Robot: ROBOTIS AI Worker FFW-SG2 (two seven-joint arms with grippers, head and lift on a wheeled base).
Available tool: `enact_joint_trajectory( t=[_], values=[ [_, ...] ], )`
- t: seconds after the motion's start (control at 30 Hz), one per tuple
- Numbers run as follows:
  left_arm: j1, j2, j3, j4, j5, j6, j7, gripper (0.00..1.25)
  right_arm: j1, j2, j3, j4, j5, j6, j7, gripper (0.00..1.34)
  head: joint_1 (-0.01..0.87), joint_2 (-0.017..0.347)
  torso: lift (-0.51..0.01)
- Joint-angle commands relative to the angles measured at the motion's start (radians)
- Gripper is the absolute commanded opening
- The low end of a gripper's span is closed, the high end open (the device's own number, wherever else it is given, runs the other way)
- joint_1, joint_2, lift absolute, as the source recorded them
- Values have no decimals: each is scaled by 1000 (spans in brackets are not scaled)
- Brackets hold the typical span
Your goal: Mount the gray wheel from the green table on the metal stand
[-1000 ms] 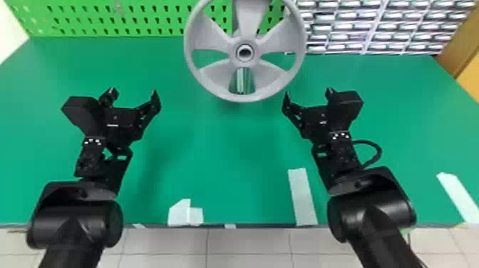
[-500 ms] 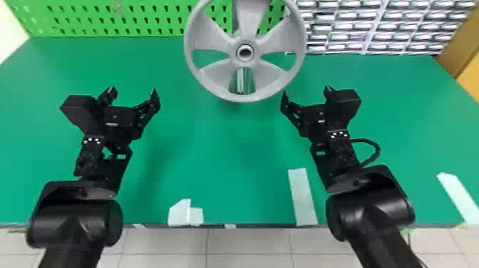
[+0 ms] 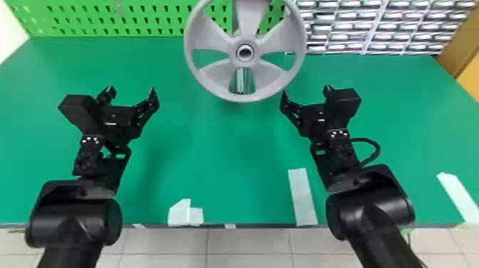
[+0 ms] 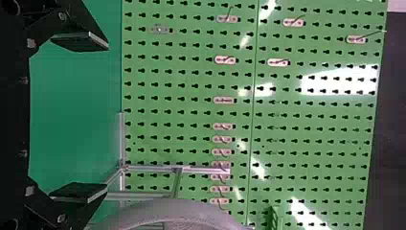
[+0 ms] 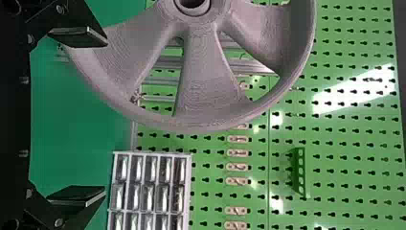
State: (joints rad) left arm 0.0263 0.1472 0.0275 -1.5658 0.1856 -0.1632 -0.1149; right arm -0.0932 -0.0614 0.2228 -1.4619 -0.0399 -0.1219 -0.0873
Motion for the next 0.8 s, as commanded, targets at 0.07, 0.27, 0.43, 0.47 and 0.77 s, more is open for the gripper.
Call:
enact_joint_trajectory(
  t=[0.07, 0.27, 0.43, 0.47, 0.77],
  values=[
    [-2, 0, -1, 0, 0, -1, 0, 1017, -2, 0, 4, 0, 0, 1, 0, 1135, 867, 52, -100],
    [0, 0, -1, 0, 2, -1, 0, 1017, -3, 0, 4, 0, 0, 1, 0, 1135, 867, 52, -100],
    [1, 0, -3, 0, 3, -1, 0, 1017, -3, -2, 4, 0, 2, 1, 0, 1135, 867, 52, -100],
    [0, 0, -3, 0, 3, -1, 0, 1017, -3, 0, 3, 0, 2, 1, 0, 1135, 867, 52, -100],
    [20, 0, -5, -13, -3, -22, 14, 1017, 0, 0, -2, 0, 3, 1, 1, 1135, 867, 52, -100]
  ],
)
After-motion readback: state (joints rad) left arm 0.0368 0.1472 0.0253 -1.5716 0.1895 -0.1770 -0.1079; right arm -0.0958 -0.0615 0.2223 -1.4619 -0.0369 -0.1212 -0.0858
